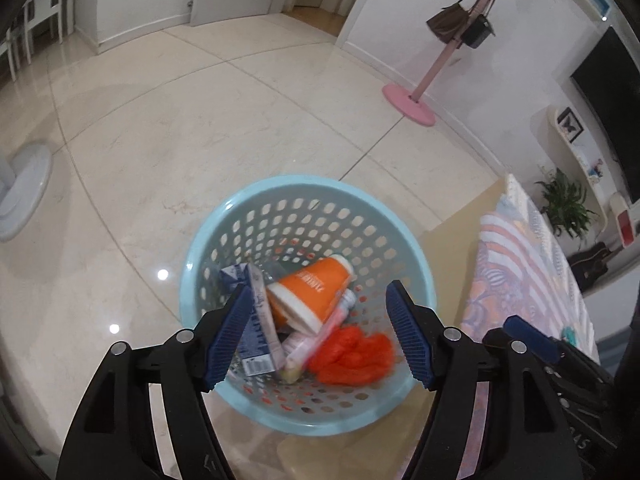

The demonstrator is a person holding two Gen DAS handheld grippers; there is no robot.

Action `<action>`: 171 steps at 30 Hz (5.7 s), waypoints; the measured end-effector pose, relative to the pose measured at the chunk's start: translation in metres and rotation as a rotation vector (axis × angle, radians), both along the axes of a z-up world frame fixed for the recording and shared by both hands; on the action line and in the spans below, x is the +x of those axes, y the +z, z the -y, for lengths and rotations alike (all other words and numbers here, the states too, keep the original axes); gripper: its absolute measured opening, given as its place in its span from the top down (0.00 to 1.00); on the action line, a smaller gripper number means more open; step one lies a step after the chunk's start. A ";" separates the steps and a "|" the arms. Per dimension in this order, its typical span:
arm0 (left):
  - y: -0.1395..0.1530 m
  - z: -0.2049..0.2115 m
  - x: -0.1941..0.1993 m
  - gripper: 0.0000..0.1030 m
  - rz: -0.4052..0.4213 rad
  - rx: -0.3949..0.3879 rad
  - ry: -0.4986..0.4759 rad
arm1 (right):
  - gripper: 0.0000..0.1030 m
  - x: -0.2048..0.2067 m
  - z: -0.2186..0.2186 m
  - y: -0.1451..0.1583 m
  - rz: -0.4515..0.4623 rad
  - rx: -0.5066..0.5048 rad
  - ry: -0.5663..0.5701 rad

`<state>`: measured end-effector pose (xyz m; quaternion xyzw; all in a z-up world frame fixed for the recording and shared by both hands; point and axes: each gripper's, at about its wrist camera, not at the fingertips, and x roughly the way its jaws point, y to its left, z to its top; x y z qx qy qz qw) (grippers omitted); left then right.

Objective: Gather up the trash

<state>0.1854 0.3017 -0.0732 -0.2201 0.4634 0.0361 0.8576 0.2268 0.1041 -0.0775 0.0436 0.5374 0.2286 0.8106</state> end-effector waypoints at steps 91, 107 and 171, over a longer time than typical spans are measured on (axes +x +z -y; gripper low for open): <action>0.030 0.232 0.030 0.65 0.194 0.096 -0.511 | 0.60 -0.008 0.253 -0.011 0.266 -0.152 -0.242; 0.028 0.055 0.018 0.65 0.152 0.034 -0.164 | 0.60 0.004 0.066 -0.003 0.204 -0.014 -0.009; 0.101 0.166 -0.147 0.12 0.507 0.370 -0.025 | 0.22 -0.169 0.164 0.116 0.679 -0.061 -0.300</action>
